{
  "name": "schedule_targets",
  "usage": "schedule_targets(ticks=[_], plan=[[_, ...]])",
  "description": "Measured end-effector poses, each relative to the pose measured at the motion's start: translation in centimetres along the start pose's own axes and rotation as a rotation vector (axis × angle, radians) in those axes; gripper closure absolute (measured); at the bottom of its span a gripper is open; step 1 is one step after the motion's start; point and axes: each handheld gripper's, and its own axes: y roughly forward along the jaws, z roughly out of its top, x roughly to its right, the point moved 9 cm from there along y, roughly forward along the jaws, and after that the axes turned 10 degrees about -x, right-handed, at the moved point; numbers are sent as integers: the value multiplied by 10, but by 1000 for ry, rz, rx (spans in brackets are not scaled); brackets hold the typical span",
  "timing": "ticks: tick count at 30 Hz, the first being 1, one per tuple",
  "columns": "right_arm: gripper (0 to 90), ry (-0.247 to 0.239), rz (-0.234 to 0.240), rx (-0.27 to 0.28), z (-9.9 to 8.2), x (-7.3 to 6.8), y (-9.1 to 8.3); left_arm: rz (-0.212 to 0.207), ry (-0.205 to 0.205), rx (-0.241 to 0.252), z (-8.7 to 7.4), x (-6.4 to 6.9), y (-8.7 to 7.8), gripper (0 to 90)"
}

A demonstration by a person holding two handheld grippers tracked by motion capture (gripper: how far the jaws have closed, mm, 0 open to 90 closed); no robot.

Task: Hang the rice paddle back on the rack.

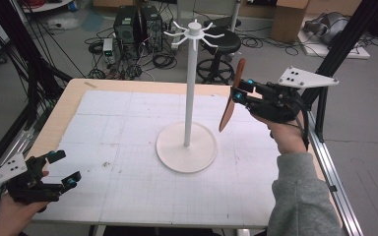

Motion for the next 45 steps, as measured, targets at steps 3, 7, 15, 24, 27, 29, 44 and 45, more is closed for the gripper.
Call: schedule_targets(ticks=[3, 7, 15, 24, 27, 29, 44, 45], plan=[[653, -5, -4, 5, 7, -1, 1, 0, 1, 1, 0, 1, 0, 41], [653, -4, 0, 22, 14, -5, 2, -2, 4, 3, 1, 2, 1, 41], [653, -11, 2, 29, 24, -9, 5, -6, 6, -6, 0, 3, 3, 40], [652, -6, -5, 50, 37, -12, 12, -8, 4, -3, 0, 3, 3, 41], [652, -6, -2, 62, 42, -14, 15, -8, 5, -2, 0, 3, 2, 41], [652, -12, 0, 64, 45, -16, 17, -8, 3, -4, 0, 2, 2, 41], [652, -16, -10, 55, 52, -20, 24, -8, 2, -4, 0, 2, 2, 41], [652, -17, -11, 52, 52, -21, 24, -8, 2, -5, -1, 2, 2, 40]])
